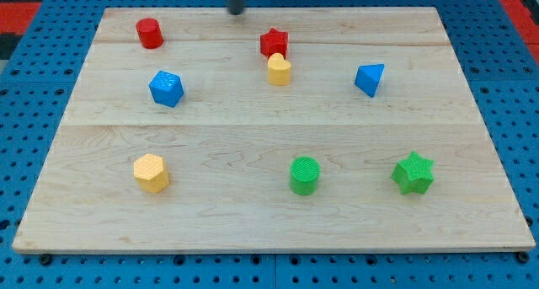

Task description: Move the red circle to the top of the blue cube

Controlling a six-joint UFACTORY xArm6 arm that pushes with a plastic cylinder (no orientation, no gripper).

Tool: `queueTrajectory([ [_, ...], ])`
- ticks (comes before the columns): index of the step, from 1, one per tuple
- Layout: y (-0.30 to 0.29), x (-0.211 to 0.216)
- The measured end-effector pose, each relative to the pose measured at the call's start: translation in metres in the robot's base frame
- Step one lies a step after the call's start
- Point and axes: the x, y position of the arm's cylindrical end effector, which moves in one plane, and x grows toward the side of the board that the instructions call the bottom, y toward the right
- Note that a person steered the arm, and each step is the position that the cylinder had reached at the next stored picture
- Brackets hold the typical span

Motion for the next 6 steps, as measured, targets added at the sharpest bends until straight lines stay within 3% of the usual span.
queueTrajectory([
  [1, -0.066, -0.001],
  [3, -0.135, 0.095],
  [4, -0.154, 0.108],
  [5, -0.142, 0.128],
  [6, -0.110, 0.122],
])
